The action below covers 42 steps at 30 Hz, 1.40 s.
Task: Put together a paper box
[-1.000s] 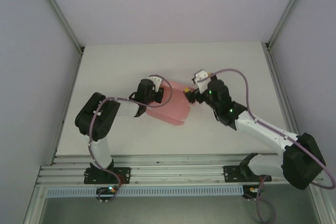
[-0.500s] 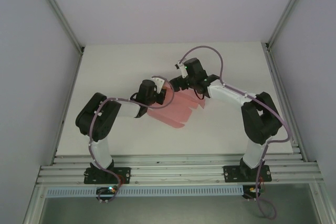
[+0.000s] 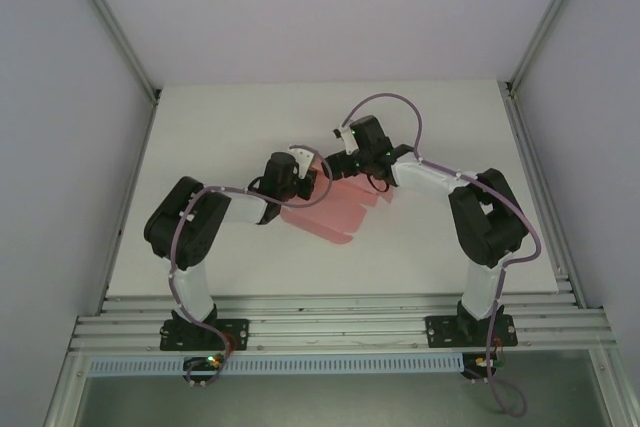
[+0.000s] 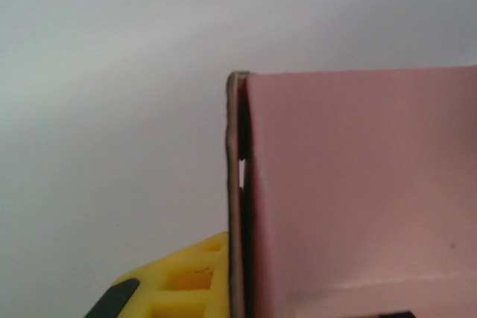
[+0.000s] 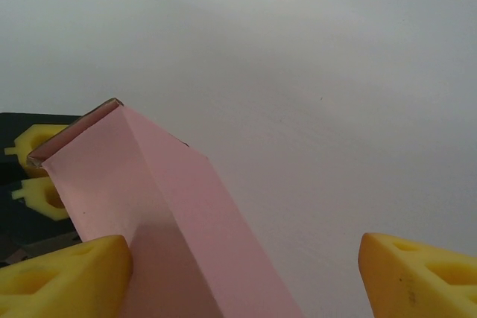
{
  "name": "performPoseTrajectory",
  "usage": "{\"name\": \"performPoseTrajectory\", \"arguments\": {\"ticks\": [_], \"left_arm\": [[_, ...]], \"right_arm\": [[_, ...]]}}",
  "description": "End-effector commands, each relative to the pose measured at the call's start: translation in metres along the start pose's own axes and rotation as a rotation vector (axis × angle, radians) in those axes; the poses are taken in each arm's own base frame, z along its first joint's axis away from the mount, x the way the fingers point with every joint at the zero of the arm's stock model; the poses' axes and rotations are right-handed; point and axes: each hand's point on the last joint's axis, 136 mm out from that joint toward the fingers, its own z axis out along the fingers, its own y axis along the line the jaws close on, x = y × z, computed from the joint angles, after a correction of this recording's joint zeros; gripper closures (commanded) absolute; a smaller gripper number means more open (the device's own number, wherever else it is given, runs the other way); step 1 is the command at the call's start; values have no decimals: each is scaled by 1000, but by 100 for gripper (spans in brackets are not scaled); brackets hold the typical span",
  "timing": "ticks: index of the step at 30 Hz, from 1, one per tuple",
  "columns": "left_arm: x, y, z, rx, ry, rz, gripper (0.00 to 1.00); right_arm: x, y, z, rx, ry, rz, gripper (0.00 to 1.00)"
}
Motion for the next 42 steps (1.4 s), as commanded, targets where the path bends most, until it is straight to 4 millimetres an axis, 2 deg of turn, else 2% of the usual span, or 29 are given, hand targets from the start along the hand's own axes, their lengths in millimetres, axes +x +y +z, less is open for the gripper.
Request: {"name": "performPoseTrajectory", "arguments": {"ticks": [1,7,12,13,16,19,21,23,24,28,30,33,36,38,42], "left_arm": [[14,-5,0,6,51,14,85],[9,1,3,-25,38,11,82],[-4,-1,6,-19,2,-2,82],[-5,-1,7,-19,-1,-5,83],[-8,1,10,-29,-5,-9,100],[-11,0,8,-26,-17,-16,100],[-15,3,2,-50,-34,-35,100],[-19,8,-6,-79,-47,-55,100],[-22,9,-11,-87,-50,-65,100],[-36,10,-31,-99,-81,-94,100],[-42,15,-41,-132,-85,-119,100],[-45,17,-52,-147,-75,-142,100],[-46,14,-60,-136,-88,-161,100],[-49,11,-66,-116,-96,-162,100],[-55,9,-75,-107,-92,-180,100]], "right_arm": [[66,-18,16,58,187,38,19],[60,-19,14,52,171,49,19],[62,-19,14,47,175,51,19],[63,-19,14,46,176,51,19],[62,-19,11,48,172,52,19],[57,-20,5,60,151,52,17],[49,-21,-4,72,120,55,16],[33,-22,-22,92,73,60,13],[24,-19,-33,93,53,69,1],[-11,-16,-86,118,-77,138,0],[-18,-21,-113,152,-139,164,0],[-13,-29,-145,207,-199,219,0],[-2,-37,-163,236,-272,285,0],[5,-42,-166,250,-303,314,0],[12,-46,-159,266,-301,324,0]]}}
